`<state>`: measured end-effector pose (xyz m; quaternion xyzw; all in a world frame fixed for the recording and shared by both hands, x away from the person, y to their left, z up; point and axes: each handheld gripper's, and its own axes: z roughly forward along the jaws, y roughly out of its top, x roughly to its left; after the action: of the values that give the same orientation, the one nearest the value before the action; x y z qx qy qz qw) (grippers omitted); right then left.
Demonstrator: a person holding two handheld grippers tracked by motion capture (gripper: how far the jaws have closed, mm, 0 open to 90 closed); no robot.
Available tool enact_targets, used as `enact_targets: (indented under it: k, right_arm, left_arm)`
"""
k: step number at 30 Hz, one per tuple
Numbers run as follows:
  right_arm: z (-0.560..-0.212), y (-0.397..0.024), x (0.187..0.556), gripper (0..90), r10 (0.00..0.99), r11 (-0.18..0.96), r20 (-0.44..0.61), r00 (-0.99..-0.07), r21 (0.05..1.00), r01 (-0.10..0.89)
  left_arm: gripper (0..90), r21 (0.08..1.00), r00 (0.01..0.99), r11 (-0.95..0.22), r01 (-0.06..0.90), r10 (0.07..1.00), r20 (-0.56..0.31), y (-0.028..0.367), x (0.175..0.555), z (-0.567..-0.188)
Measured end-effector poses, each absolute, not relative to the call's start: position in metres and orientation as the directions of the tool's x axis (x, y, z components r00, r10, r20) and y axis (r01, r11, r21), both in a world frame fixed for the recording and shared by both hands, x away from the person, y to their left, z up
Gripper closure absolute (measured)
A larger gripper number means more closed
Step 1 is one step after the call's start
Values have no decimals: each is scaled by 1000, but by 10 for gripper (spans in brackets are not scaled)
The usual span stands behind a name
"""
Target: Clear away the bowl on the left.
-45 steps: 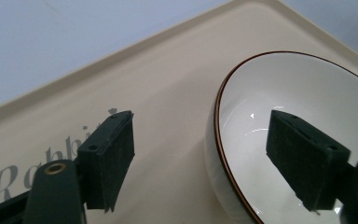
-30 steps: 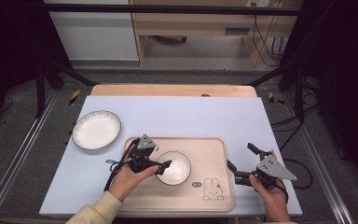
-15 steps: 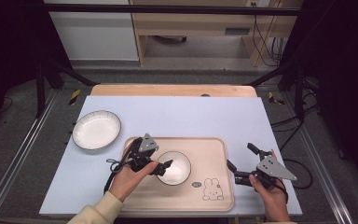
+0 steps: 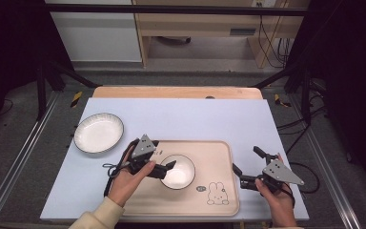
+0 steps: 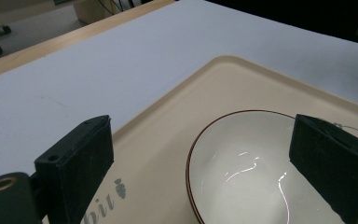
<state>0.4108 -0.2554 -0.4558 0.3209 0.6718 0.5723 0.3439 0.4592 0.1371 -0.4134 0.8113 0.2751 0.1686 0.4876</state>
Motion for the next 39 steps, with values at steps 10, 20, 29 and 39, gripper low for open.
enact_targets:
  k: [10,20,29,39]
  right_arm:
    - [-456,-255,410,47,824,139,-95,-558,990,37]
    - [-456,-254,410,44,822,144,-97,-561,989,40]
    - [-456,-254,410,42,823,144,-97,-559,989,41]
    - [-457,-253,410,43,820,157,-108,-562,987,40]
  left_arm:
    - [61,917,806,-320,237,592,-2,153,451,-418]
    - [50,938,797,-272,214,604,-6,173,444,-420]
    - [48,949,786,-238,208,618,-18,194,439,-420]
    - [48,956,769,-208,206,638,-27,212,435,-423]
